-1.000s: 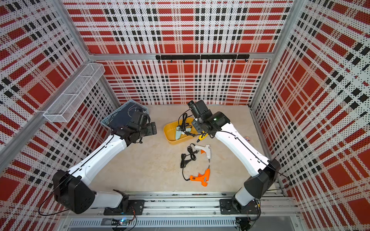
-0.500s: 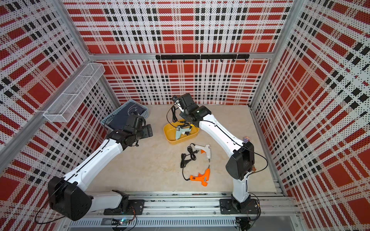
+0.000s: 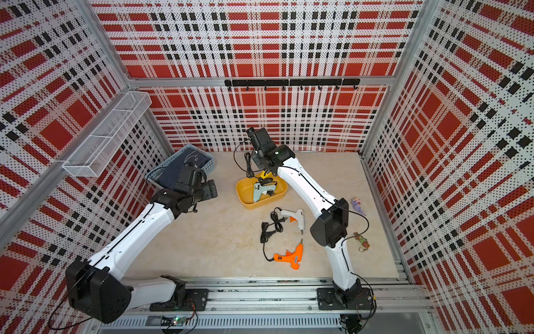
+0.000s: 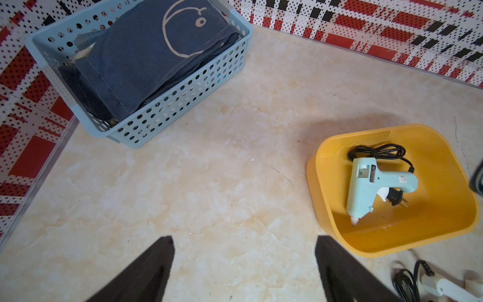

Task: Put the hot melt glue gun into the storage box
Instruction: Place the hot melt adhesive gun in the storage box.

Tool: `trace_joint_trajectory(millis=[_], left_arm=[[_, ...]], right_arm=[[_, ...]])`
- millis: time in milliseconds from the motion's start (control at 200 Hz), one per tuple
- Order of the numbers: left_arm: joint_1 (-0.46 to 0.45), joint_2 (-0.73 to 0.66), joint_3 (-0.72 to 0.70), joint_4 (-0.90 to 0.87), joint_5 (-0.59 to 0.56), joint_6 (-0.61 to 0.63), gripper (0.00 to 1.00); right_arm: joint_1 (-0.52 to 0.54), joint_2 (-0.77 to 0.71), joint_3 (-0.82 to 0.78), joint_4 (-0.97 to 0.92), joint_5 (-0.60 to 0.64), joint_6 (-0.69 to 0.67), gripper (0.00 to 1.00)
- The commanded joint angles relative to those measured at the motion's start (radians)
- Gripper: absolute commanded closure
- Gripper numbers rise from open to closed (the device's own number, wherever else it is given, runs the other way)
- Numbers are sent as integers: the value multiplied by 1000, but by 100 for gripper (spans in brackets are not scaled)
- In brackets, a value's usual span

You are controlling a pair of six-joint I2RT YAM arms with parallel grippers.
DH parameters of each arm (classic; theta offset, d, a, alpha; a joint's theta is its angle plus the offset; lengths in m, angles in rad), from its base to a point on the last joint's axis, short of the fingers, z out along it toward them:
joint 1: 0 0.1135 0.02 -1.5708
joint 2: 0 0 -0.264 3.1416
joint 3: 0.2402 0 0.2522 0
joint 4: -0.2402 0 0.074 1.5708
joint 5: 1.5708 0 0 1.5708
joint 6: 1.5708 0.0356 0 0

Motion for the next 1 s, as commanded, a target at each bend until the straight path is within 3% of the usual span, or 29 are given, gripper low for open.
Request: trace_joint_trajectory(millis=[0, 150, 411, 737, 842, 992], left_arm=[[12, -2, -10, 19, 3, 11, 9], [27, -16, -22, 18, 6, 18, 9], [58, -32, -49, 18, 24, 32, 9], [58, -28, -46, 22, 40, 46, 9], [96, -33, -47, 21, 43, 50, 9], [109, -50, -51, 21, 45, 56, 9]], right_arm=[[-16, -13, -17, -89, -105, 404, 99], [-17, -141, -302, 74, -204, 680, 100], [4, -282, -539, 162, -196, 909, 100], [-27, -193, -537, 175, -285, 1199, 94], [-30, -150, -515, 168, -303, 1283, 94], [-35, -132, -576, 213, -344, 1420, 94]])
